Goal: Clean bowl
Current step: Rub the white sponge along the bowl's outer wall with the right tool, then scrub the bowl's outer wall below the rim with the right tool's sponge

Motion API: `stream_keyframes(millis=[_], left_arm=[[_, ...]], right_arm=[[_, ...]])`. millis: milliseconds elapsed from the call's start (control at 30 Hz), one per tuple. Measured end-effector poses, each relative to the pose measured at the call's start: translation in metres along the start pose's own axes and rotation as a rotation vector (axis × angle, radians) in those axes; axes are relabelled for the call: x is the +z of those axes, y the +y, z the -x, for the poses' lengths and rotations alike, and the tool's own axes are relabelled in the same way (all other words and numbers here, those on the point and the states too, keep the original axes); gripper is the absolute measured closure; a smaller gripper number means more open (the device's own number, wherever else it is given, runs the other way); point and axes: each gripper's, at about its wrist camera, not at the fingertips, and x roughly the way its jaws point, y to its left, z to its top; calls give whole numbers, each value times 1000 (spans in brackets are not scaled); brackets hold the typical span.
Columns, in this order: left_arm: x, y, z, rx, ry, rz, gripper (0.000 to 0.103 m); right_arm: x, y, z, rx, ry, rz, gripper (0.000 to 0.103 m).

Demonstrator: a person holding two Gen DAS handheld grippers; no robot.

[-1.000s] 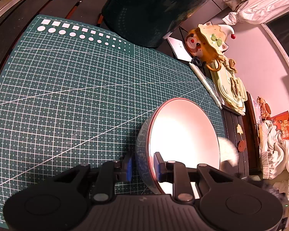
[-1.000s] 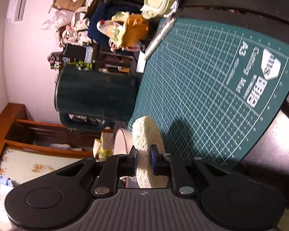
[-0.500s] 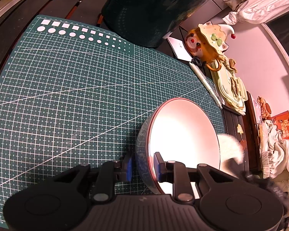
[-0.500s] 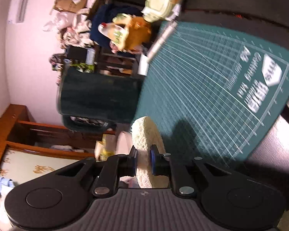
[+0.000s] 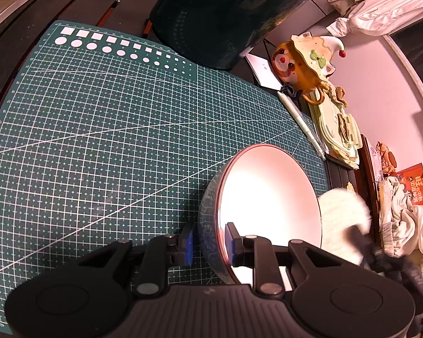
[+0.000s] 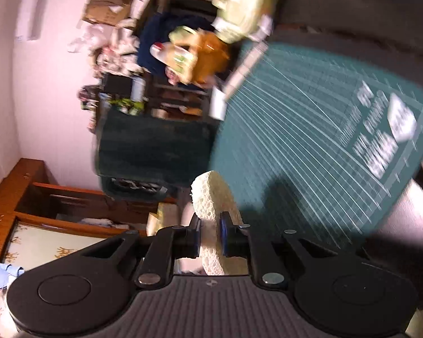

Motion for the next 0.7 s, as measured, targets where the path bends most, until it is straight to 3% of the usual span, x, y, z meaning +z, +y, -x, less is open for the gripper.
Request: stream_keyframes(millis=[67,300,433,700], left_arm=[[1,2,0,0,0,1,81],[2,9,-1,-1,-2,-1,81],[1,10,0,1,-3,-5,81],[-1,7,2,-1,-4,-4,81]], right_arm=[[2,6,1,22,-10,17,90],[-4,-7,-8,-48,23,-10,90],[2,7,-1,-4,-7,18,90],[-6,-5,-10,-48,15,13,90]])
